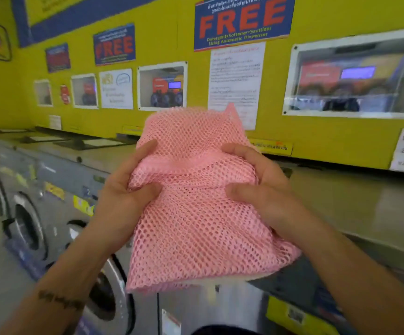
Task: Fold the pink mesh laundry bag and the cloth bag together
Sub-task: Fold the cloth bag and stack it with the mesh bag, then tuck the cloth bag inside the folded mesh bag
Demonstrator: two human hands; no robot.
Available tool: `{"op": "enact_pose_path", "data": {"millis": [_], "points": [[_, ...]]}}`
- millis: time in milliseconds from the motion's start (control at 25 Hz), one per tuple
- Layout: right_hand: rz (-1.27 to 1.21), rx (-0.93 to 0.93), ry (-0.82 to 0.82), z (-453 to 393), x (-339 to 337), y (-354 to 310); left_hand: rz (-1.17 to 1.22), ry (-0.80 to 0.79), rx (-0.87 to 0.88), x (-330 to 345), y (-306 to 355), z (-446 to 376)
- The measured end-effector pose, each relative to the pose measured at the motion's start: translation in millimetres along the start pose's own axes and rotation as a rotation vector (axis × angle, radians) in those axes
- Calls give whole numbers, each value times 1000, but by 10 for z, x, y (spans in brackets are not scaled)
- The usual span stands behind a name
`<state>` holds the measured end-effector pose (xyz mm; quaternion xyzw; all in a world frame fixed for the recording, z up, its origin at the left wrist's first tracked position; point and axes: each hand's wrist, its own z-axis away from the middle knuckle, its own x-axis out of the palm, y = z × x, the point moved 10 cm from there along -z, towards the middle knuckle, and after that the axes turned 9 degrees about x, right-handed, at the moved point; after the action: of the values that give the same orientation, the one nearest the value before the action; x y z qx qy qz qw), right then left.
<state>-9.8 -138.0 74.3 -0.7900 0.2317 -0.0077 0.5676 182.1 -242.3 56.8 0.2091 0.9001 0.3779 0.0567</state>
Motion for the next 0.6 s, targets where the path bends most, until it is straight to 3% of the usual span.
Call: {"op": "enact_pose_path", "data": {"millis": [120, 280, 440, 600], "points": [[-19, 22, -55, 940, 416, 451, 45, -5, -129, -224, -90, 1133], [-9, 231, -90, 1902, 942, 1151, 172, 9, -384, -525, -304, 2354], [46, 412, -123, 2369, 1476, 1829, 216, 54, -593, -899, -734, 3220], [103, 592, -217, 2689, 2261, 2562, 177, 223, -760, -1588, -1307, 4043]]}}
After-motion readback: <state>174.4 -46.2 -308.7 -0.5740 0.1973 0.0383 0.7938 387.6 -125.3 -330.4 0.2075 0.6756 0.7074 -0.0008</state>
